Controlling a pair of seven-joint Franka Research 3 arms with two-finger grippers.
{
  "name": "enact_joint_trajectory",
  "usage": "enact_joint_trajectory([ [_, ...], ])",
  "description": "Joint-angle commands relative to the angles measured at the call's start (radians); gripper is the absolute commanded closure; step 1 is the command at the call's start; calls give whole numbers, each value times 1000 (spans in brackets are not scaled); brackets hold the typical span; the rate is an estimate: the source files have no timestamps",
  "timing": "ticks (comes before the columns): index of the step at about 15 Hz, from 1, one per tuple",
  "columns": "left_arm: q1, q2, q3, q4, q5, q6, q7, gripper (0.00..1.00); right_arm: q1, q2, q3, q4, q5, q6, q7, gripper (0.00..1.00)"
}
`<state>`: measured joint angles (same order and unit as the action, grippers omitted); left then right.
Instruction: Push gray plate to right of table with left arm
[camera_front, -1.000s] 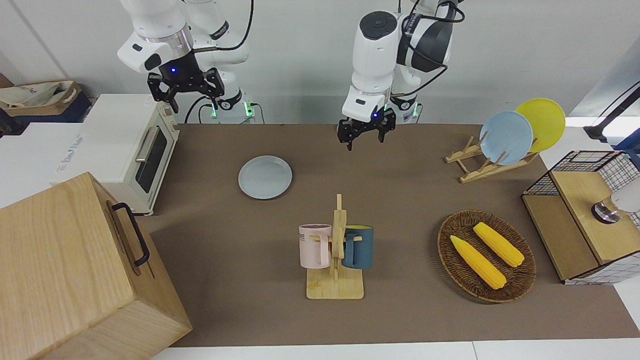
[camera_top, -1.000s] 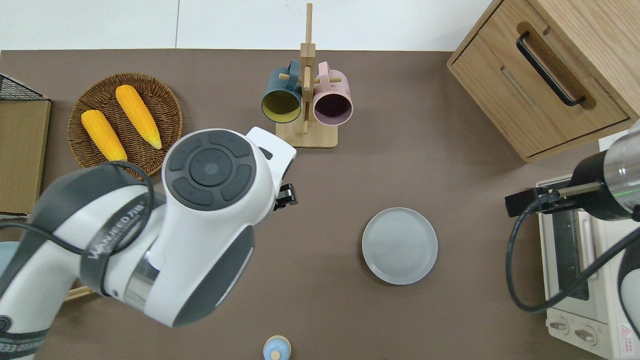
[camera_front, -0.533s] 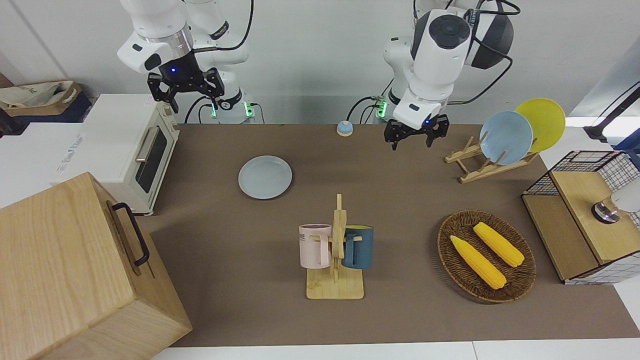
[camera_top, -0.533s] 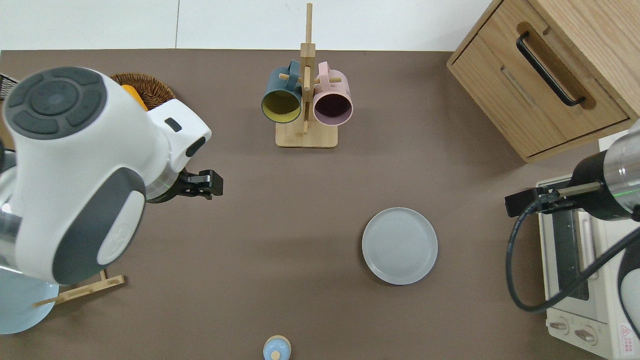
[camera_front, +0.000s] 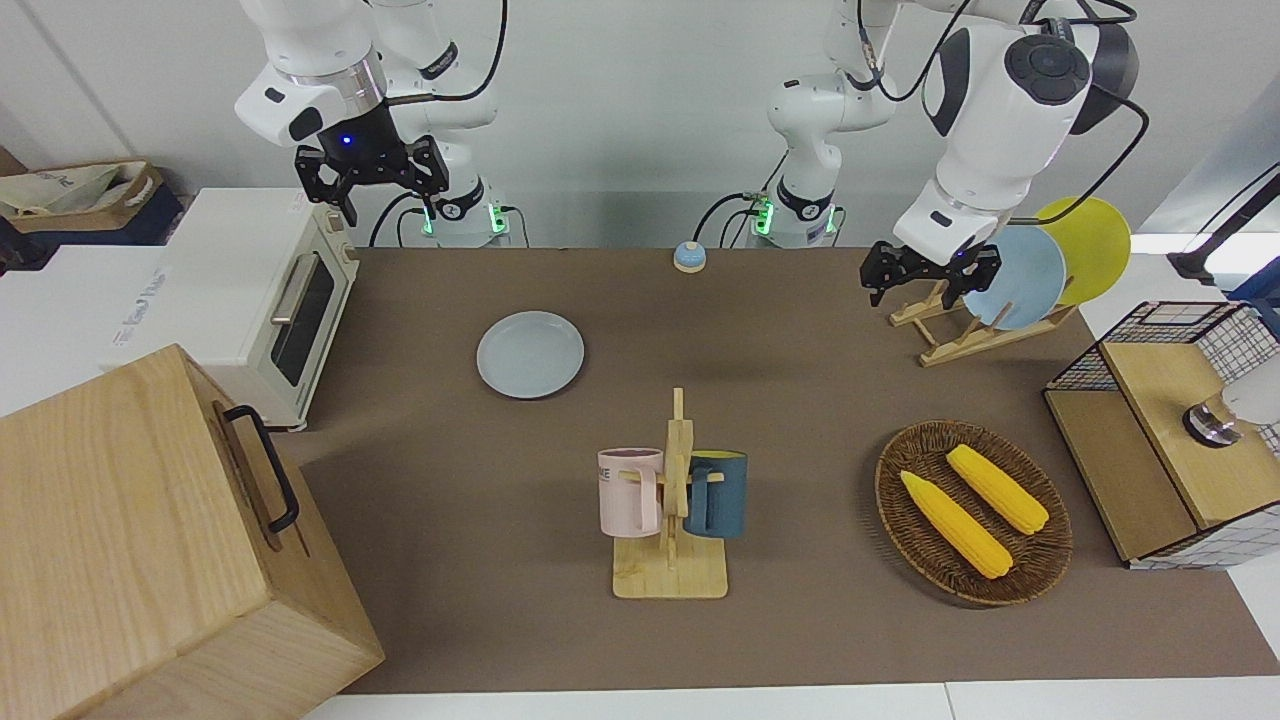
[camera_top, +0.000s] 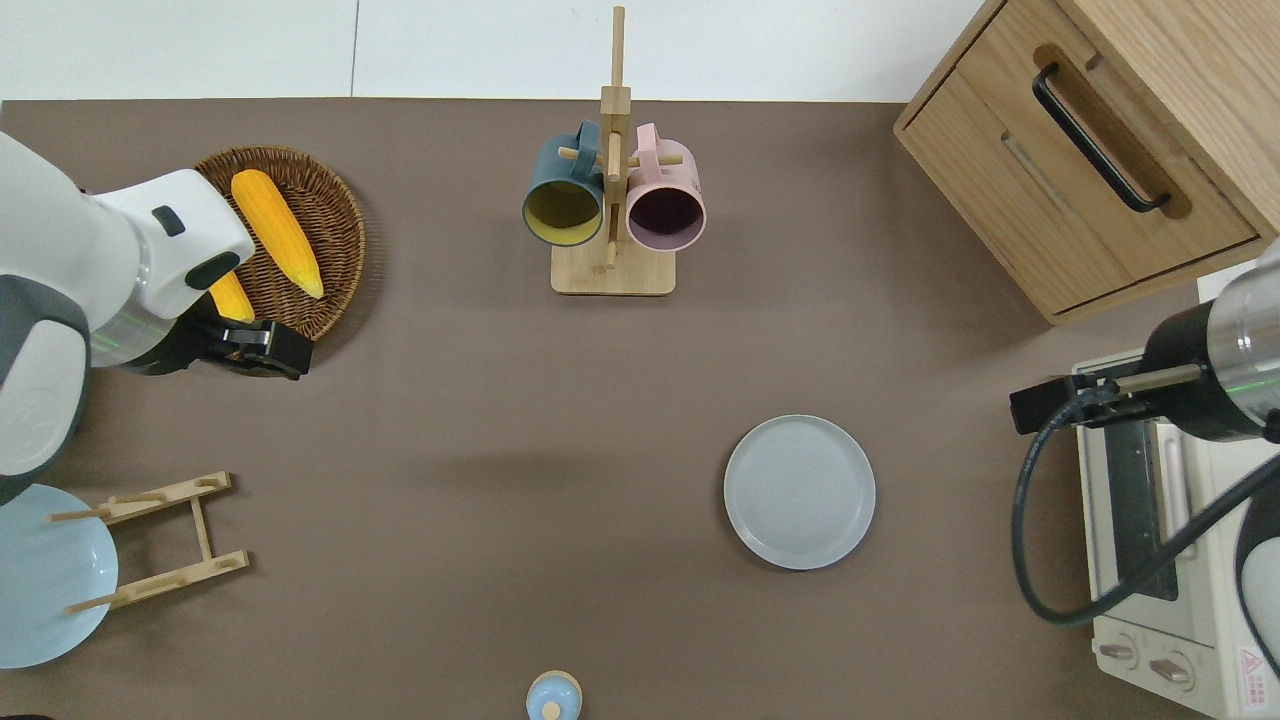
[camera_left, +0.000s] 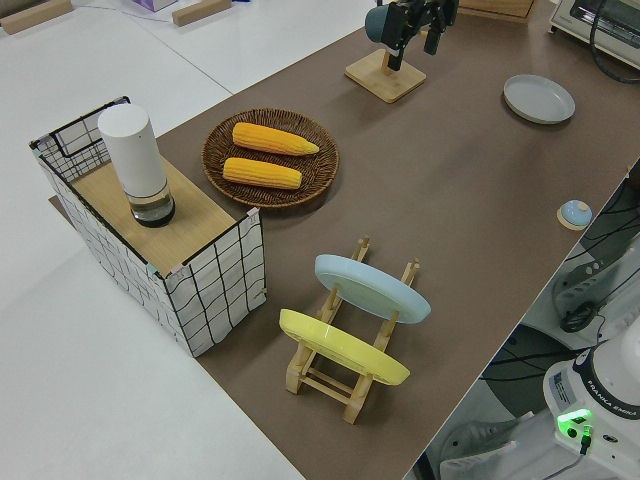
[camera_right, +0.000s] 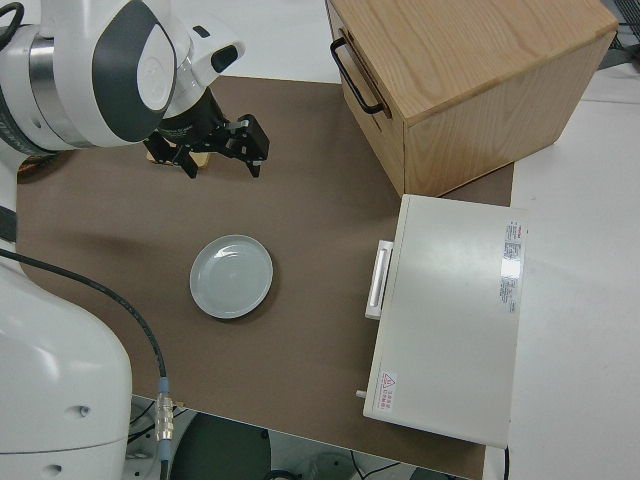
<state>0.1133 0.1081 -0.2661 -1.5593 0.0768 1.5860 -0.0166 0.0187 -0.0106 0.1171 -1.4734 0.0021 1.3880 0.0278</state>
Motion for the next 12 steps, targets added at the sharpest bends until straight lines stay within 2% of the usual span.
enact_joint_trajectory([
  [1, 34, 1, -13, -8, -15, 23, 12, 0, -20, -6, 15, 4, 10, -12, 0, 17],
  [12, 54, 1, -13, -21, -22, 20, 1, 0, -20, -6, 13, 4, 10, -12, 0, 17],
])
